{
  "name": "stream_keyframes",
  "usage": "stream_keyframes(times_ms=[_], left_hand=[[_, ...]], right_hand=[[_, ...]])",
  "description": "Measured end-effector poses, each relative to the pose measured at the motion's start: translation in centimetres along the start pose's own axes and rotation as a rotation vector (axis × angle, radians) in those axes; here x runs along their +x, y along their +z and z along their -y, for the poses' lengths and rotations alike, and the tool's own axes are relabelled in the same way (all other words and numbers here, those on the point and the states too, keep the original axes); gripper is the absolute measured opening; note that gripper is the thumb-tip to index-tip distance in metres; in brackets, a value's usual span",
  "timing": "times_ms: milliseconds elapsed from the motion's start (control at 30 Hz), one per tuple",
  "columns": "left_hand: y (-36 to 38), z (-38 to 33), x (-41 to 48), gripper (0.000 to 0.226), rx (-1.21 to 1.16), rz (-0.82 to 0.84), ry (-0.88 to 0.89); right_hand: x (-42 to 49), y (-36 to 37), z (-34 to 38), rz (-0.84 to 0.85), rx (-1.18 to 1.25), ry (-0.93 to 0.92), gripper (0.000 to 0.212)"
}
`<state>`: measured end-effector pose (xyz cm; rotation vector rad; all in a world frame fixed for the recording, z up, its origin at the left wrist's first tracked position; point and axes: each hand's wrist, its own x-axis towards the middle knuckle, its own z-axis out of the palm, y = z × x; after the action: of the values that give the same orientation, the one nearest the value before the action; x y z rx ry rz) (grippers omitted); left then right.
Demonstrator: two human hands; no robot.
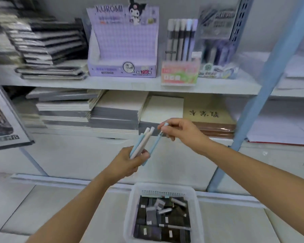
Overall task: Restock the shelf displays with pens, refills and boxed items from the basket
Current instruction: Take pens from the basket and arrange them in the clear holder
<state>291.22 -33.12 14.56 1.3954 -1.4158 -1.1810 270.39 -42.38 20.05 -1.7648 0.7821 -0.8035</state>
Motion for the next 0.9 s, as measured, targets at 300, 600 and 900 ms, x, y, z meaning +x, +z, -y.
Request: stream_keyframes(times_ms=[300,600,900], left_hand=[[-1.5,-15.9,0.8,0.019,-0.122,-0.154,0.385],[-1.9,-21.4,2.7,0.025,-0.162,-0.333,0.439],[-1.5,-21.7,4.7,0.027,-0.171,-0.333,0.388]], right_hand=[[0.9,-5.5,14.3,-0.323,0.139,-0.411,0.012],[4.2,-10.9,19.5,-0.701,-0.093,-0.538,0.014],[7.1,-10.1,16.9,-0.537,-0.386,-0.434,0.014]])
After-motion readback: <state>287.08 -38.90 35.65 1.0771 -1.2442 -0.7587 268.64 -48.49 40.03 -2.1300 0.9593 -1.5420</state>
